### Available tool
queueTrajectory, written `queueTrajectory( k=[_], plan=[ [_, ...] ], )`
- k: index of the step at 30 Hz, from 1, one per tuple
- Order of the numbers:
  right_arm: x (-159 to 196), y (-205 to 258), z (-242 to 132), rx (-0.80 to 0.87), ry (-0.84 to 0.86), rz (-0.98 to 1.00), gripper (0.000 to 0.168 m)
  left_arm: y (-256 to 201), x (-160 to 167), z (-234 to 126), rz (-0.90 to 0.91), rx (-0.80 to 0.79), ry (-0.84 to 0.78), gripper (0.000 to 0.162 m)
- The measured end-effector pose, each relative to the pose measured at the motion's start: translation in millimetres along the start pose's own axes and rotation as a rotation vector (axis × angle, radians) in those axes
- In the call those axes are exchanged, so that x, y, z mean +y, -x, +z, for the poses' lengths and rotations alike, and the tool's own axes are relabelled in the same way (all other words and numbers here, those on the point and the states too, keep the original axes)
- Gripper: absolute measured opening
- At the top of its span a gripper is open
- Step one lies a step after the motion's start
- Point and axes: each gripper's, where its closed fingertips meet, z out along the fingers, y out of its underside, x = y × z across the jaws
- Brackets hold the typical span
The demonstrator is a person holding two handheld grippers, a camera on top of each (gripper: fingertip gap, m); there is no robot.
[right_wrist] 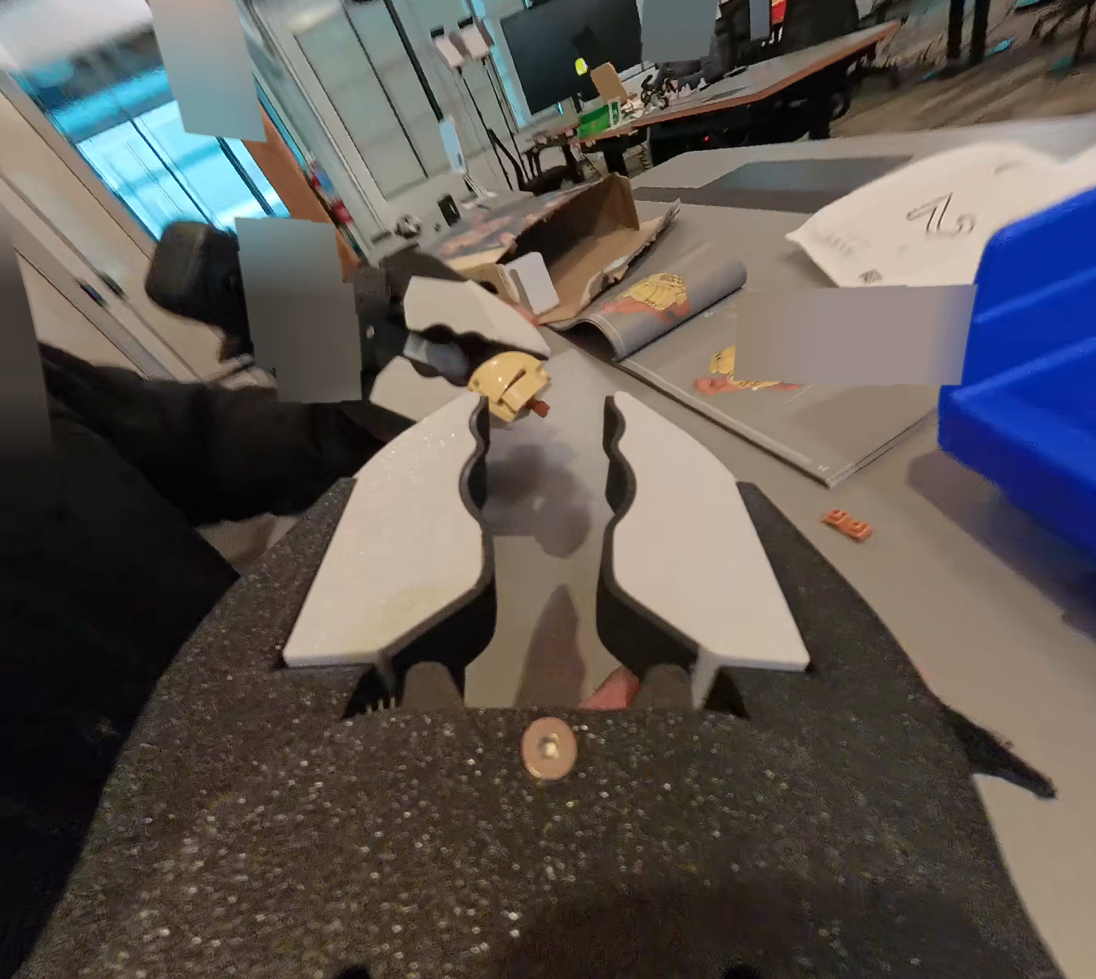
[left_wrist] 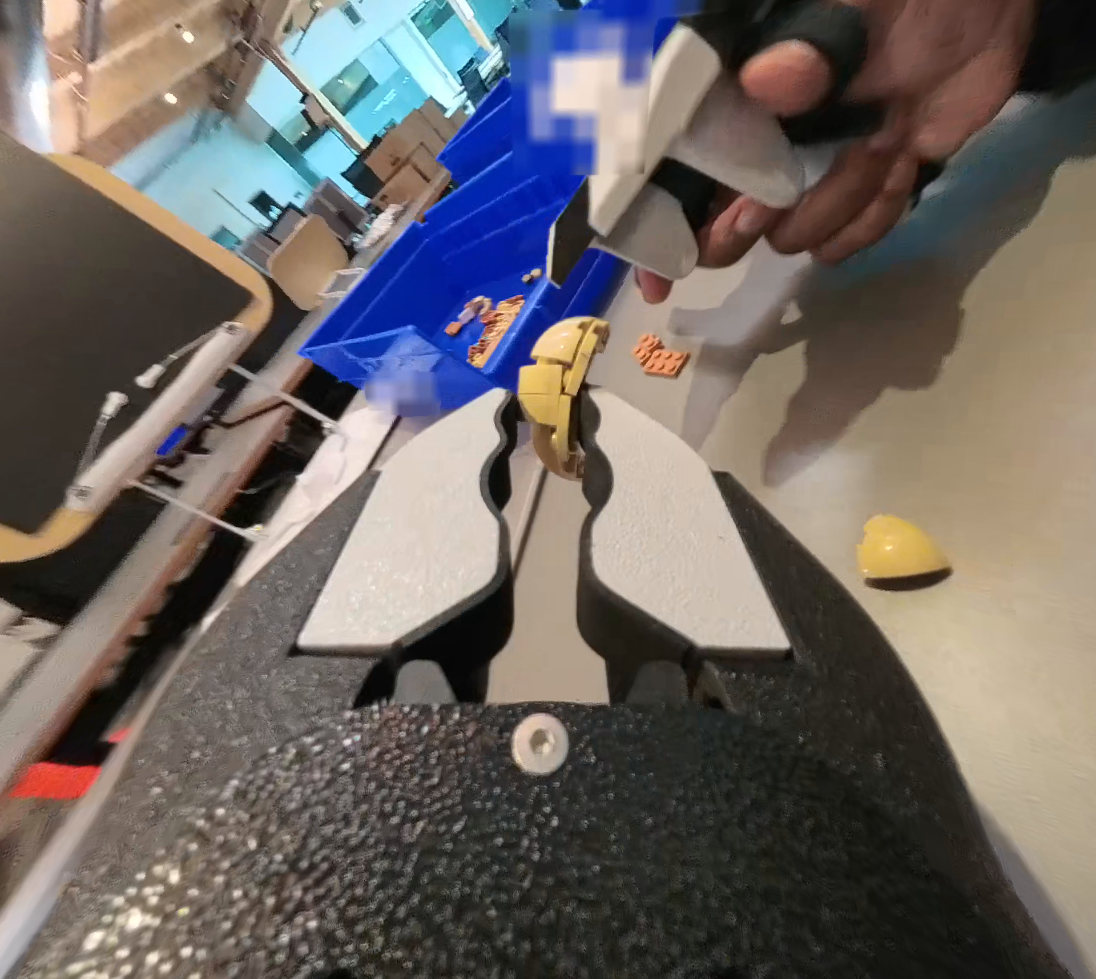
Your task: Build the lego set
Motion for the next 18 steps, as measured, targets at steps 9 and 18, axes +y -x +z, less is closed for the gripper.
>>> queueTrajectory(
  k=[9, 18],
  plan=[
    [12.4, 17.1, 11.2, 0.090, 0.071, -0.426, 0.036, -10.2, -2.7, 1.0, -0.191, 0.126, -0.033, 0.019],
    [21.0, 16.7, 13.9, 0.136, 0.123, -0.534, 0.024, -20.1, -2.1, 4.1, -0.205, 0.170, -0.016, 0.019]
  ],
)
